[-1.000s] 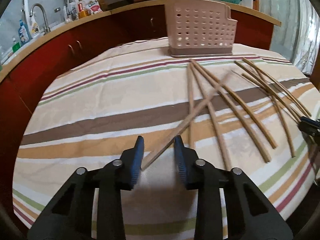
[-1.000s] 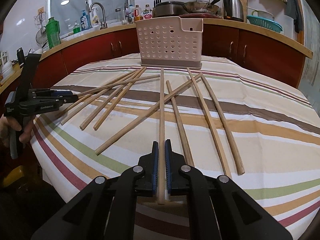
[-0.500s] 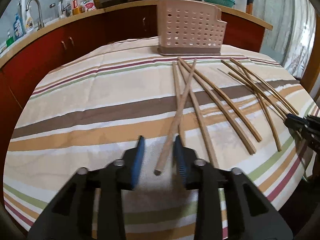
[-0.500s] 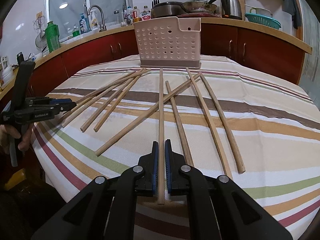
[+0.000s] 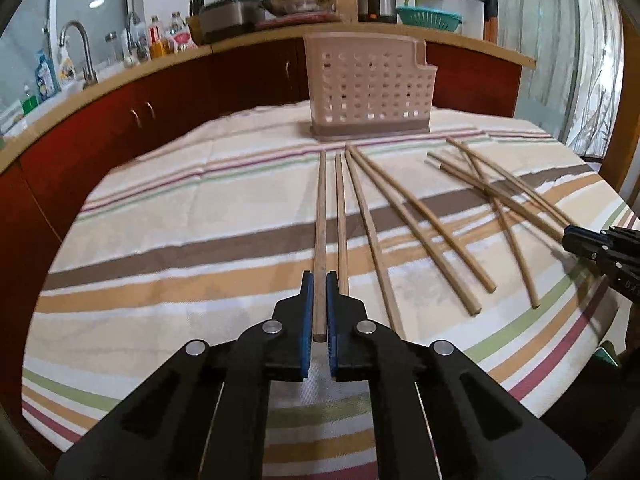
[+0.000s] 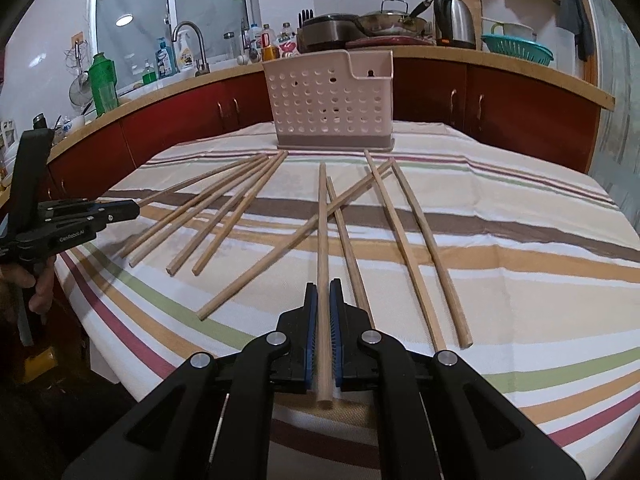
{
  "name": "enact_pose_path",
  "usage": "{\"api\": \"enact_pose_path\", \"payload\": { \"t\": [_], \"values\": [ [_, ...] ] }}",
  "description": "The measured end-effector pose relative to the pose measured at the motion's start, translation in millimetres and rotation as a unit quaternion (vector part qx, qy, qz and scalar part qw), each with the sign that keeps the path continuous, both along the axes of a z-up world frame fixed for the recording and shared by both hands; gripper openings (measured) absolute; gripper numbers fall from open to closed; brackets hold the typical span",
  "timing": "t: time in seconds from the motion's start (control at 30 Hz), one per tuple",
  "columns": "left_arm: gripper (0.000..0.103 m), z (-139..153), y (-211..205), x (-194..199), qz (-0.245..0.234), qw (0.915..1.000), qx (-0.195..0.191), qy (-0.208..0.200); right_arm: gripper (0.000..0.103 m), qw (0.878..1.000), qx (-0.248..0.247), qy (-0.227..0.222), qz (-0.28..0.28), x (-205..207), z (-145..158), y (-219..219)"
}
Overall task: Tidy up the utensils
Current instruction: 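Lift the chopstick upright with the right tool and carry it over the pink caddy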
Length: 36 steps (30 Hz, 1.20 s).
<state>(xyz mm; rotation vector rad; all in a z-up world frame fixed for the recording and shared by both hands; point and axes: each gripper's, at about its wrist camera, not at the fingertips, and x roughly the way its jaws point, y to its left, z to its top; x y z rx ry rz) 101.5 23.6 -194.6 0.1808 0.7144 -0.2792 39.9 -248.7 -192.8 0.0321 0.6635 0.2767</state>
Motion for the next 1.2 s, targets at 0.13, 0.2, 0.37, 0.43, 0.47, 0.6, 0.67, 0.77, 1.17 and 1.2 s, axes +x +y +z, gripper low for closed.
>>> {"api": "enact_pose_path", "payload": {
  "t": [0.13,0.2,0.37,0.43,0.47,0.6,0.67,0.77,1.17,1.2],
  "values": [
    [0.007,17,-1,-12,0.006,0.9995,-0.002,-0.03,0.007,1.0,-0.001,-0.015,-0.002,-5,11,0],
    [0.007,26,-1,-16,0.009,0.999,-0.006,-0.044,0.007,1.0,-0.001,-0.024,-0.003,-8,17,-1],
    [0.007,51,-3,-26,0.014,0.9966,-0.013,-0.08,0.007,0.999,0.002,-0.047,-0.005,-13,37,0],
    [0.007,59,-3,-29,0.016,0.9956,-0.016,-0.091,0.007,0.998,0.004,-0.058,-0.004,-15,47,0],
    [0.007,64,-4,-32,0.017,0.9949,-0.018,-0.098,0.007,0.998,0.005,-0.061,-0.004,-16,50,0],
    [0.007,78,-5,-38,0.019,0.9926,-0.021,-0.118,0.007,0.997,0.009,-0.079,-0.003,-21,66,1],
    [0.007,84,-4,-40,0.021,0.9916,-0.024,-0.125,0.007,0.996,0.011,-0.087,-0.004,-23,75,1],
    [0.007,93,-3,-42,0.025,0.9904,-0.033,-0.132,0.007,0.995,0.015,-0.096,-0.004,-25,84,1],
    [0.007,111,-3,-40,0.031,0.9861,-0.047,-0.157,0.007,0.992,0.029,-0.12,-0.013,-20,106,-1],
    [0.007,111,-3,-39,0.032,0.9859,-0.048,-0.157,0.007,0.992,0.029,-0.123,-0.014,-20,107,-1]
  ]
}}
